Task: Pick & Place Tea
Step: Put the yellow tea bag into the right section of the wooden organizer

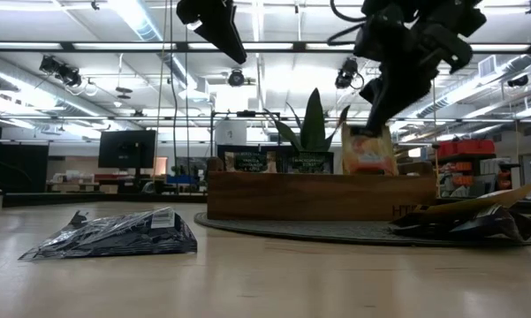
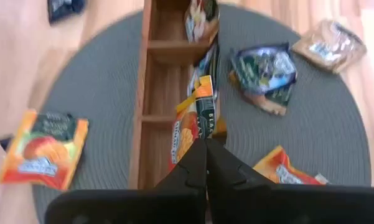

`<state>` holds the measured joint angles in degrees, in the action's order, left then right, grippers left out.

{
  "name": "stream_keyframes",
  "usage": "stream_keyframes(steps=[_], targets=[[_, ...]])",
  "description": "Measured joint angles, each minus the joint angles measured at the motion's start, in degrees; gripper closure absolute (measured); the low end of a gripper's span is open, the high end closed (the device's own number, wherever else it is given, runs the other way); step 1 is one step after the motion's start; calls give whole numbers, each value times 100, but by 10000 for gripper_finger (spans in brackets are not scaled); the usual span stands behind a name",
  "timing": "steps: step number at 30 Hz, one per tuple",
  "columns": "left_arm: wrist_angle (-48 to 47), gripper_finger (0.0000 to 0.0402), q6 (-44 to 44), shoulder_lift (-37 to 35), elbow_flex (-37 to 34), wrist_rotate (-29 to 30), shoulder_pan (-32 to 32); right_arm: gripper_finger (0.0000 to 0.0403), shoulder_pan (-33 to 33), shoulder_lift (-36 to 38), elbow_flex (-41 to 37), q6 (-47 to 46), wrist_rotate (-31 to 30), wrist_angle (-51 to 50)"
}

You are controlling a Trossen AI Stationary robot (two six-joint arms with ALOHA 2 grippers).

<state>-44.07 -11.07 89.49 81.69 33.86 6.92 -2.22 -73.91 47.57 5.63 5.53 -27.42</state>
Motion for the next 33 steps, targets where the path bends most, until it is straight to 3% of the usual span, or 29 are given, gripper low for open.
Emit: stream_keyframes(steps=[19,33], targets=[[13,230,0,0,0,1,0,398,-4,0,-328,191,-319,173],[11,230,1,0,0,1,0,280,-4,-1,-328,-62,-403,175]])
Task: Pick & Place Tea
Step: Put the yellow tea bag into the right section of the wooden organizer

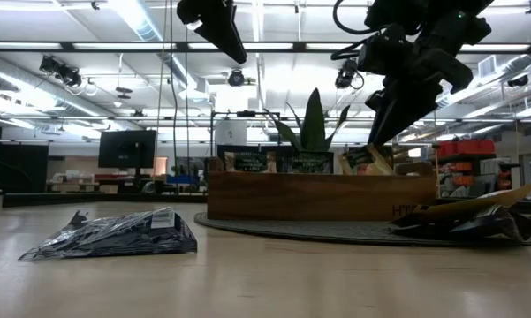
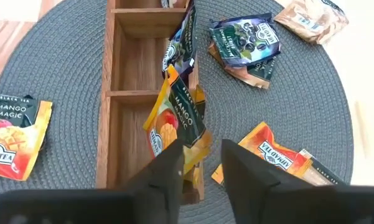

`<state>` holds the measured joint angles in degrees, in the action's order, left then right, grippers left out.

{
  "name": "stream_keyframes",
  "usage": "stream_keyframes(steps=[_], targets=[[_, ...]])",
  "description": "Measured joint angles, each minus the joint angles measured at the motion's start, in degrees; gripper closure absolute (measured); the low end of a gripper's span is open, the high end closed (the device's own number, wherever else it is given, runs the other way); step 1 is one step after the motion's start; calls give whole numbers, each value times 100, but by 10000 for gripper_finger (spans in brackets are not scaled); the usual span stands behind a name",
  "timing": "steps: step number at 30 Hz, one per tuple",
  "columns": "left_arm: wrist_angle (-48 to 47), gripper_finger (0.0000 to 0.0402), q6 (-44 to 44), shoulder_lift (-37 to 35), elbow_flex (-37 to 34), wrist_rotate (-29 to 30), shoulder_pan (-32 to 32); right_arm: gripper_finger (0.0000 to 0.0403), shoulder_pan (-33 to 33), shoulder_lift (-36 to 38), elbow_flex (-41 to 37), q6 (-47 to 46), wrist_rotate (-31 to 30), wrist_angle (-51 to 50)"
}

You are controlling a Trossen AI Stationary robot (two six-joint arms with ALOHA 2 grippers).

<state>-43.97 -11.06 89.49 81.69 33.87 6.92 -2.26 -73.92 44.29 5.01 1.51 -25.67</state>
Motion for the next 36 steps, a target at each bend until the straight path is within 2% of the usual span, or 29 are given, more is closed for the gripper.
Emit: stream_keyframes(steps=[5,15,32,36], targets=[[0,230,1,0,0,0,0,265,0,-1,0,6,71,0],[0,230,1,0,0,0,0,279,0,-1,0,21,91,140],[0,230,146,0,0,-2,0,280,-81,-4,0,172,100,199],[0,230,148,0,0,-2,0,280,-228,-7,0,15,323,201]])
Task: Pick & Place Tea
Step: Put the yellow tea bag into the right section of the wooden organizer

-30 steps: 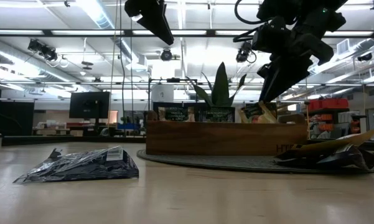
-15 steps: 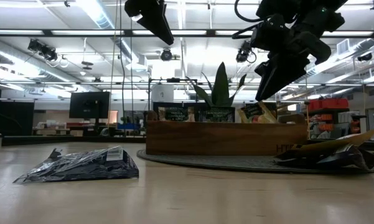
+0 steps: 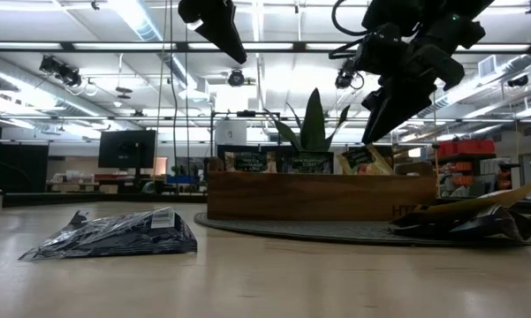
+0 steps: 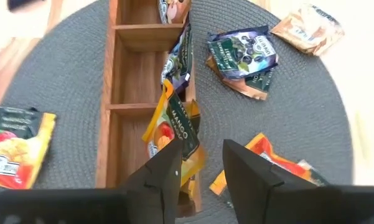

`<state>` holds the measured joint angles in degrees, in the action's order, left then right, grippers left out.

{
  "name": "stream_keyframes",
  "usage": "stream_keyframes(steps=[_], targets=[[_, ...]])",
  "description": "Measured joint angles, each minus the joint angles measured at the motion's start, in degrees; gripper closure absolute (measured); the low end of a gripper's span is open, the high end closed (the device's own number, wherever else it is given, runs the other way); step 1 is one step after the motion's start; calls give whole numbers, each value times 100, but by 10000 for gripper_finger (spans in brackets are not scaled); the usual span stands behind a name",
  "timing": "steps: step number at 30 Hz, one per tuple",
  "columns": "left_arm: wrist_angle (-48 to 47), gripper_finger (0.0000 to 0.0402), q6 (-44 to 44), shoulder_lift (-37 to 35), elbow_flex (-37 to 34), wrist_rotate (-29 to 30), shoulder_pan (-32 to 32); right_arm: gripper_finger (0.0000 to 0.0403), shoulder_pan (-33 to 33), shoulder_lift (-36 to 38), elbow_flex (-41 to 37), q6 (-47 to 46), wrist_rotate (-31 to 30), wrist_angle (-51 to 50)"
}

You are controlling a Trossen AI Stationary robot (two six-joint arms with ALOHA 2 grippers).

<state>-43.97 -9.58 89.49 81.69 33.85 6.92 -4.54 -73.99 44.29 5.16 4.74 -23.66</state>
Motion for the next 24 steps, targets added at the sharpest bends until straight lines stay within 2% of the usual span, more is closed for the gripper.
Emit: stream_keyframes(steps=[6,11,14,19,24], targets=[[1,230,0,0,0,0,0,280,-108,-264,6,-176,392,64],[0,230,2,-2,0,0,0,288,-107,-377,4,-325,426,206],[0,230,2,-2,0,0,0,318,-107,-377,5,-324,427,234],[0,230,2,-2,0,0,0,392,-107,-377,4,-336,495,214],[-1,230,0,-2,0,0,1,399,-107,-267,4,-471,472,208]])
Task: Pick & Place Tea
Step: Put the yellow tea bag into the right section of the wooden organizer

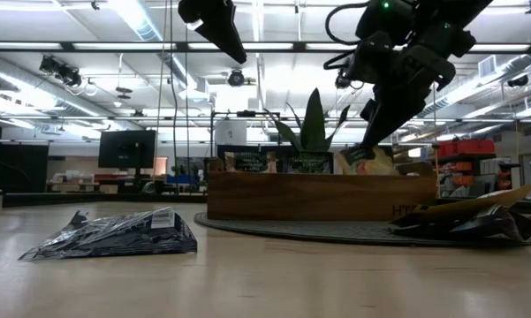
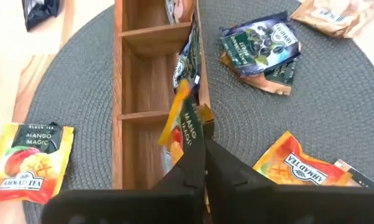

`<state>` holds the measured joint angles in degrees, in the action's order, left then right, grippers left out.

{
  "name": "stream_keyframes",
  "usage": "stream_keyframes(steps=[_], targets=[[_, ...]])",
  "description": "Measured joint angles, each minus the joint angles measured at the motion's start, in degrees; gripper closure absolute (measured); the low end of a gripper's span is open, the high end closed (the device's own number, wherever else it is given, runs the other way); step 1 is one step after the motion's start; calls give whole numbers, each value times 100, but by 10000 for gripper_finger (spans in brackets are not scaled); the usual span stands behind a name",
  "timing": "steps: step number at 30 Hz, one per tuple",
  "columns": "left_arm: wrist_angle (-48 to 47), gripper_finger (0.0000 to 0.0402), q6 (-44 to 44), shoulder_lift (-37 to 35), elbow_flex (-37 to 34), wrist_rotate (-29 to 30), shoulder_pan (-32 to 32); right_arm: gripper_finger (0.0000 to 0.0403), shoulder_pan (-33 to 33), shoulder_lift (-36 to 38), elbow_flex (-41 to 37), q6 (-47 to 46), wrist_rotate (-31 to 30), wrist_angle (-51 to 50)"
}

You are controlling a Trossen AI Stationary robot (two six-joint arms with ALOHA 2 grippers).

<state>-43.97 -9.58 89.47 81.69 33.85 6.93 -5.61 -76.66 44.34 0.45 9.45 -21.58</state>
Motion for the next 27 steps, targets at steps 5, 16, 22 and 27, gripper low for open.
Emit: stream_keyframes(steps=[5,16,22,27], targets=[[-6,230,0,0,0,0,1,401,7,310,0,-303,-188,-36],[-31,230,0,0,0,0,1,402,403,494,-11,-849,-615,-126],[-36,230,0,0,0,0,-1,403,424,510,-412,-1188,-706,381],[-44,230,1,0,0,0,0,403,424,518,-647,-1490,-707,916]])
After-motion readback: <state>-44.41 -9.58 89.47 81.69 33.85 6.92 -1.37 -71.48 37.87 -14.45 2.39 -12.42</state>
